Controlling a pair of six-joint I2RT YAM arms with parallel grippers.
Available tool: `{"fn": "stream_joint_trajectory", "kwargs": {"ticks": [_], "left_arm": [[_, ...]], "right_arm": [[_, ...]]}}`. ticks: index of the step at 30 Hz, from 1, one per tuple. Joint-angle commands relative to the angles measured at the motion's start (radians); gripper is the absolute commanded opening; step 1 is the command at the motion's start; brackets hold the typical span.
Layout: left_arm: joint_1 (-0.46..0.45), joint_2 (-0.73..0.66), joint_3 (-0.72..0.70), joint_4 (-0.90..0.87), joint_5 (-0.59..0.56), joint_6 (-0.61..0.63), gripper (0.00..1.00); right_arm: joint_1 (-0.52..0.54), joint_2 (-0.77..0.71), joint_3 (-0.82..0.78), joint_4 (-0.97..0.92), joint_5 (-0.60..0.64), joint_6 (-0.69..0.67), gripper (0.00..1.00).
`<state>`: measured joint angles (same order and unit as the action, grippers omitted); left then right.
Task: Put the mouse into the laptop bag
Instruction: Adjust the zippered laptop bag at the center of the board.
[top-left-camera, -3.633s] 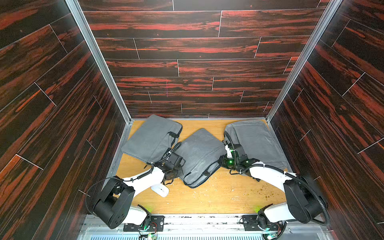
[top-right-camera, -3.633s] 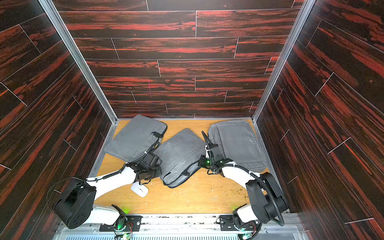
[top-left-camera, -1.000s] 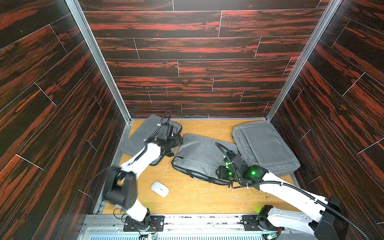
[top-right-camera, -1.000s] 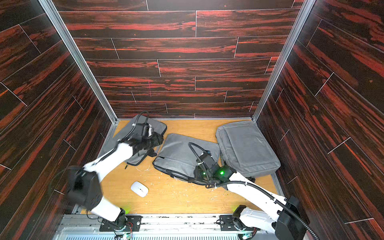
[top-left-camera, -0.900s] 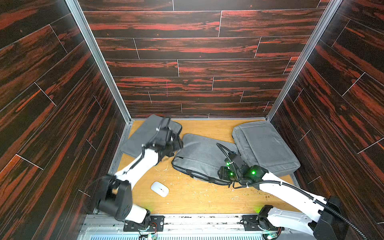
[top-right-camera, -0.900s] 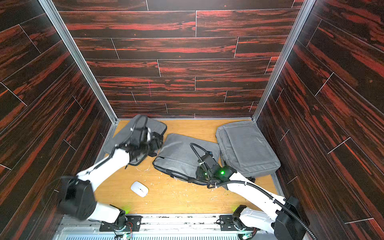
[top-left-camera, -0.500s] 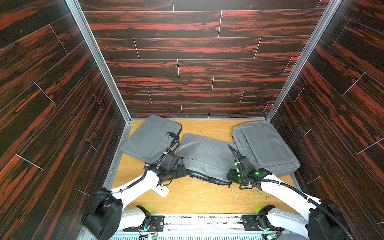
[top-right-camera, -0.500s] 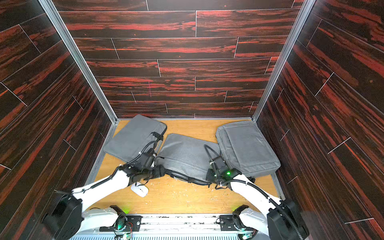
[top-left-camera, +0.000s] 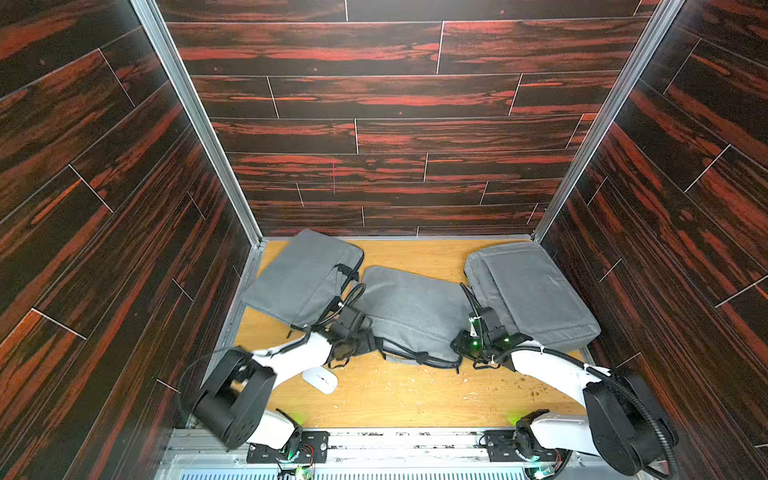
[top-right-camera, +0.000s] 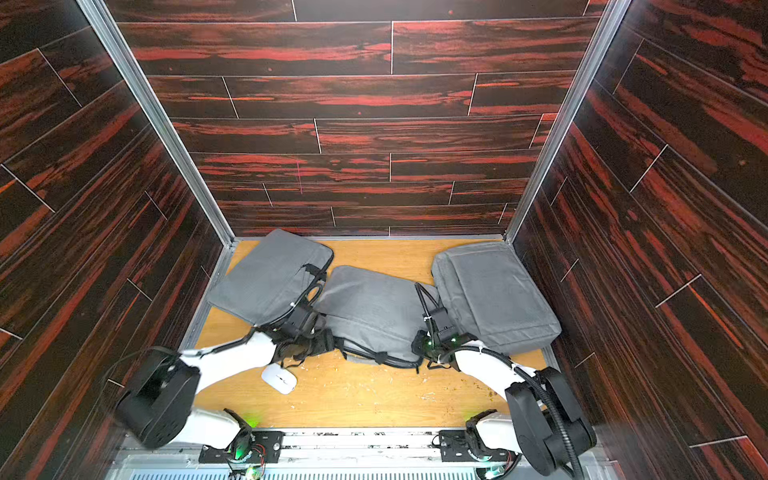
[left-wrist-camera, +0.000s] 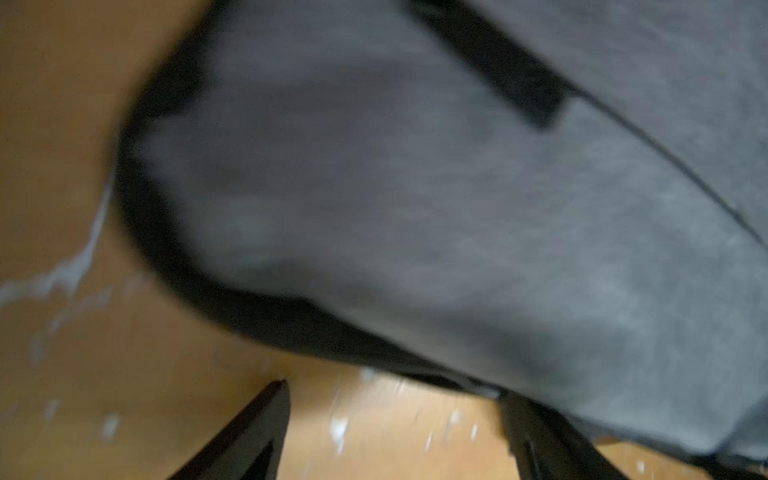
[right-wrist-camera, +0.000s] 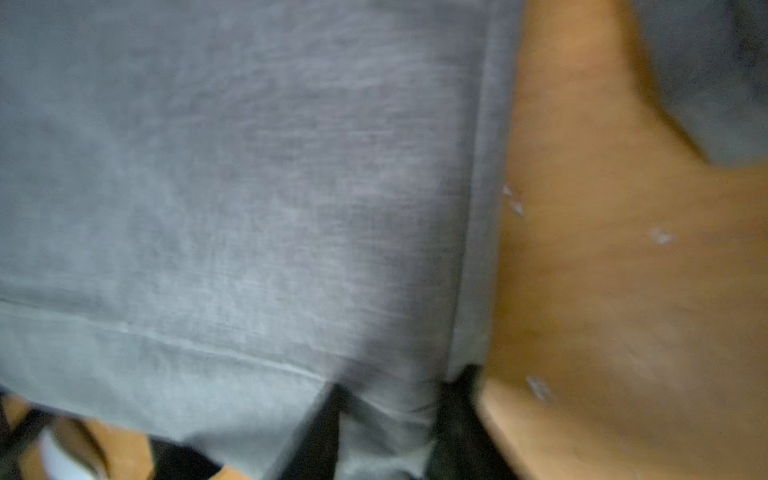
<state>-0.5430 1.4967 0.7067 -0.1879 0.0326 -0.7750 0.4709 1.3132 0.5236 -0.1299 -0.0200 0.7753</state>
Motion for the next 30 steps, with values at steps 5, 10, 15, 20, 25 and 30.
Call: {"fn": "stream_joint_trajectory", "kwargs": {"ticks": [5,10,15,20,25,30], "left_arm": [[0.093,0.104,0.066,0.073,0.036,0.034,0.79],[0.141,0.158,0.11,0.076,0.036,0.056,0.79],[0.158,0.202,0.165,0.071,0.048,0.058,0.8],[0.162,0.213,0.198,0.062,0.06,0.056,0.8],[0.161,0.111,0.161,0.013,0.084,0.054,0.8],[0.163,-0.12,0.079,-0.106,-0.007,0.074,0.83]], "right_arm": [[0.017,-0.038,-0.055,0.094,-0.129,0.045,0.0],[0.093,-0.087,-0.025,-0.019,-0.084,0.069,0.0],[0.201,-0.139,-0.045,-0.099,-0.024,0.158,0.0],[0.275,-0.157,-0.079,-0.108,0.003,0.234,0.0],[0.277,-0.098,-0.051,-0.084,0.002,0.214,0.25],[0.28,-0.108,-0.025,-0.099,0.012,0.191,0.43]]}}
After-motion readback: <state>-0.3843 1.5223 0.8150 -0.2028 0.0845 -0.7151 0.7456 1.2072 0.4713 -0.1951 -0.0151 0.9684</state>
